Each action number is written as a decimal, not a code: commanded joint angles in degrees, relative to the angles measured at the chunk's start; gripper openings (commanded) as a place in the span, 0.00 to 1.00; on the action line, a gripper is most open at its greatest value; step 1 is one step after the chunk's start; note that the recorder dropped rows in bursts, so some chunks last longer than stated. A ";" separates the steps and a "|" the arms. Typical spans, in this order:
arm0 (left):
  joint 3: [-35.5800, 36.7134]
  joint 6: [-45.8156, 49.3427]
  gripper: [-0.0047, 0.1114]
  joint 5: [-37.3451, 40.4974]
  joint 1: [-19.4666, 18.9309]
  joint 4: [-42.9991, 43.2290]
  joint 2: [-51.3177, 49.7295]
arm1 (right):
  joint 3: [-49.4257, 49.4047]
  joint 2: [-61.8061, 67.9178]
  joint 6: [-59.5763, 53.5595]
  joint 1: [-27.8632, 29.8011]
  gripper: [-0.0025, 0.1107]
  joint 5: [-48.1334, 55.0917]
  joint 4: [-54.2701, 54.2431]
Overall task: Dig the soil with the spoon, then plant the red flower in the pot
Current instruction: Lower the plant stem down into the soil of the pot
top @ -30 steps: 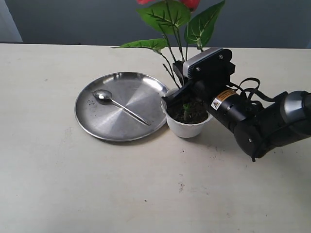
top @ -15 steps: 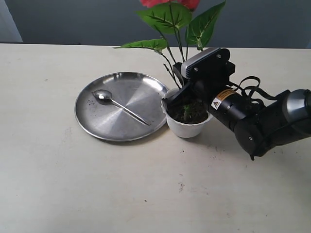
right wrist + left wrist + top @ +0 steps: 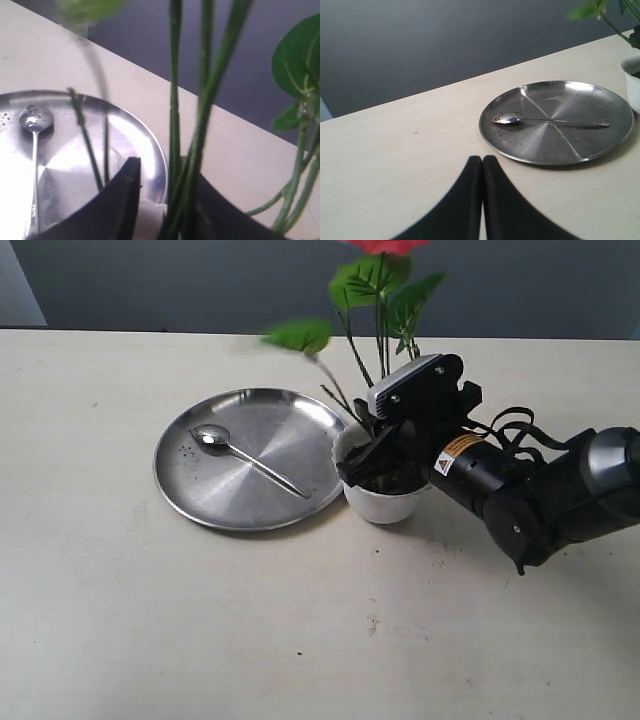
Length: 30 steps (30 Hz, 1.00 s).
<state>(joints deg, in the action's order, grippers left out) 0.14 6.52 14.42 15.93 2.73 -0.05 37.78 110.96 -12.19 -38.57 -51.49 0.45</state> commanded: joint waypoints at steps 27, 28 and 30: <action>-0.14 -0.09 0.04 -0.76 0.29 -0.47 0.05 | -2.01 -4.07 0.19 -0.21 0.39 15.52 0.46; -0.14 -0.09 0.04 -0.76 0.29 -0.47 0.05 | -2.01 -4.07 0.19 -0.21 0.39 15.95 0.46; -0.14 -0.09 0.04 -0.76 0.29 -0.47 0.05 | -2.01 -4.07 0.19 -0.21 0.39 16.65 0.46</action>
<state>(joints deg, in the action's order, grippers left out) 0.14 6.52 14.42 15.93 2.73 -0.05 36.16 107.10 -11.92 -38.57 -36.79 0.72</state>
